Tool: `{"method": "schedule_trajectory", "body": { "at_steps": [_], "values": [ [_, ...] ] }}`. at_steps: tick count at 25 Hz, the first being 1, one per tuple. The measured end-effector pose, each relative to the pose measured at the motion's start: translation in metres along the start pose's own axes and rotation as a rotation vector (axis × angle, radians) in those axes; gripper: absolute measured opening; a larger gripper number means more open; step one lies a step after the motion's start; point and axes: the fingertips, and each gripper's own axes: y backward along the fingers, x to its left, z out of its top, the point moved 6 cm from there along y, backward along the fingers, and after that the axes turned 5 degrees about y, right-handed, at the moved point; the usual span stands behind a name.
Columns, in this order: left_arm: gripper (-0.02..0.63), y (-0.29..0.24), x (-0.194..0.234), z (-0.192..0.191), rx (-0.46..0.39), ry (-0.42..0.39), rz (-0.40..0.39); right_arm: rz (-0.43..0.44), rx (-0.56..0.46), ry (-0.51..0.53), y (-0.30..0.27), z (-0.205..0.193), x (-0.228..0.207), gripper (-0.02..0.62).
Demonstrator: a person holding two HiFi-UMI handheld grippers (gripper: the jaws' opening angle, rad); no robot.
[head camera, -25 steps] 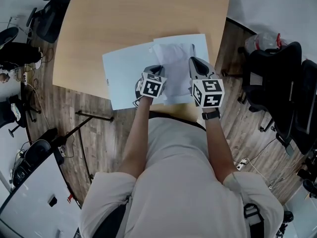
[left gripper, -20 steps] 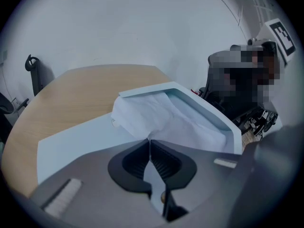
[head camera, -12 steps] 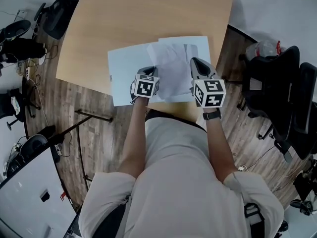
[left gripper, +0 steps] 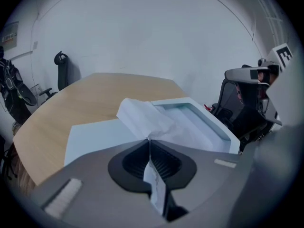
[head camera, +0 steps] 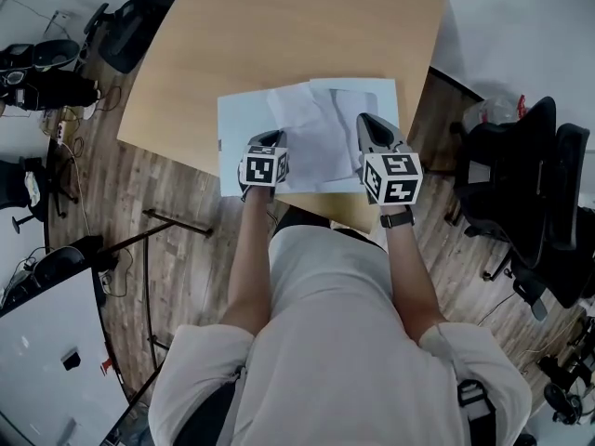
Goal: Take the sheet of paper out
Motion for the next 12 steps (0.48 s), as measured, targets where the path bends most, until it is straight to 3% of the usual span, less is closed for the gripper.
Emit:
{"method": "schedule_trajectory", "body": {
  "at_steps": [12],
  "values": [
    [0.018,0.054,0.019,0.014,-0.129,0.029,0.037,-0.028,-0.080,0.049,0.037,0.019,0.020,0.014]
  ]
}}
